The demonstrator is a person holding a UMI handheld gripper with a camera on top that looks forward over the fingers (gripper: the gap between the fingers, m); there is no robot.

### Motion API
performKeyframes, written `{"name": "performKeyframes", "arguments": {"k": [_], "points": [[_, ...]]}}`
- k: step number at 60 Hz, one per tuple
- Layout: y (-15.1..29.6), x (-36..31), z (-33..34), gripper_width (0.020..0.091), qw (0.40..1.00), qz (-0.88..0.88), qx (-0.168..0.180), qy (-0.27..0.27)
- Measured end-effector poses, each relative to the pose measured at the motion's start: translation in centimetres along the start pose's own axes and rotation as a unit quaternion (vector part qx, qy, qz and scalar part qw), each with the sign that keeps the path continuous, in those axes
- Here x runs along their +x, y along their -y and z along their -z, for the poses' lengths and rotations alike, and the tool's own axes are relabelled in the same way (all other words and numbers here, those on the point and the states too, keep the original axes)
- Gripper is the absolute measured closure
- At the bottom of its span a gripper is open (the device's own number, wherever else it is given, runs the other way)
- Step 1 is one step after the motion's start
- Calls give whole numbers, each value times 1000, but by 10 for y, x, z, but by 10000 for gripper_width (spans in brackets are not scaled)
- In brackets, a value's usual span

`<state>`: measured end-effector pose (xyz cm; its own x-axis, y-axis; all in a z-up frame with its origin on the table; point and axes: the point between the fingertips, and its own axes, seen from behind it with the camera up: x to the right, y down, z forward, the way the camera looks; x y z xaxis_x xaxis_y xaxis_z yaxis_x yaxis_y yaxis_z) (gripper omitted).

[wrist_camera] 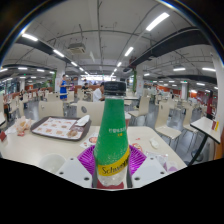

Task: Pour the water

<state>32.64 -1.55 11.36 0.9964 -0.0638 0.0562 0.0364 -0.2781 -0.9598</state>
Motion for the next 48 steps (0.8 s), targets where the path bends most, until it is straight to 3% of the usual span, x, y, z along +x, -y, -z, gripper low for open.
{"name": "performKeyframes", "arguments": {"k": [12, 14, 19, 32, 37, 42, 46, 48], "points": [[-54, -4, -19, 685, 999, 1, -32, 8], [-46, -4, -17, 685, 1000, -7, -2, 7], [-58, -7, -27, 685, 1000, -16, 21, 5], [-58, -1, -11, 689, 1000, -19, 20, 4], [-60, -3, -14, 602, 1000, -27, 3, 4], [-56, -2, -13, 528, 998, -50, -46, 0], [-78, -6, -7, 336, 994, -75, -85, 1], [-66, -6, 0, 267, 992, -79, -94, -1]]}}
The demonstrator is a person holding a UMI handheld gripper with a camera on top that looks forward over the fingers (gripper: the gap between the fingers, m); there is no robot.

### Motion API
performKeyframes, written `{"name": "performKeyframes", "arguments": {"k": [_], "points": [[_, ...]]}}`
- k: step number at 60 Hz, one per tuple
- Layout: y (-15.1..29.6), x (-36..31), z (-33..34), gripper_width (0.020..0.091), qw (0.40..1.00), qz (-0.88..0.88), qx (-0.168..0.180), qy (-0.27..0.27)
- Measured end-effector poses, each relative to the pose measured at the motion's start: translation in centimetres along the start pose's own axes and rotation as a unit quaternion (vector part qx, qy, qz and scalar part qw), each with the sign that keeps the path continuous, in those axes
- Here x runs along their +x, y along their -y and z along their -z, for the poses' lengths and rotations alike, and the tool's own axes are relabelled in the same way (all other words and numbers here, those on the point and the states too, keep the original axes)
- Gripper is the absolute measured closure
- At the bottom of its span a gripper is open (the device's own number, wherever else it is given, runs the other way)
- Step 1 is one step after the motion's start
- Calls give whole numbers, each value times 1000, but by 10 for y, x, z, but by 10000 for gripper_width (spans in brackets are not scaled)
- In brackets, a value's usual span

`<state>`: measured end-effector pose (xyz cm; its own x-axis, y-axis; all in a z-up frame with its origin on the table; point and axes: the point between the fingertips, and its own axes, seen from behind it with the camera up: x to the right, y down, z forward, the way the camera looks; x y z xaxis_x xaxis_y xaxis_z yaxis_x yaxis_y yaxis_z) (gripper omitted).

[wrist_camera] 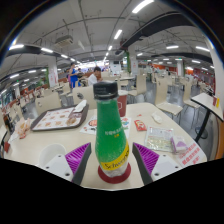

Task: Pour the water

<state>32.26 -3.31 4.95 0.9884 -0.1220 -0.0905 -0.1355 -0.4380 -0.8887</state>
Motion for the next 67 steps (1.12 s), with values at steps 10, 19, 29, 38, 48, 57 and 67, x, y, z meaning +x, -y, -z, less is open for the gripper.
{"name": "performKeyframes", "arguments": {"k": [10, 19, 29, 38, 48, 57, 67], "points": [[9, -12, 34, 255, 1000, -17, -18, -4], [-6, -22, 80, 256, 997, -29, -60, -29], [-12, -72, 145, 258, 995, 2, -89, -38], [-6, -171, 188, 257, 995, 11, -96, 1], [11, -273, 211, 258, 995, -1, -90, 36], [10, -328, 226, 259, 993, 59, -93, 33], [2, -374, 228, 272, 993, 77, -82, 34]]}}
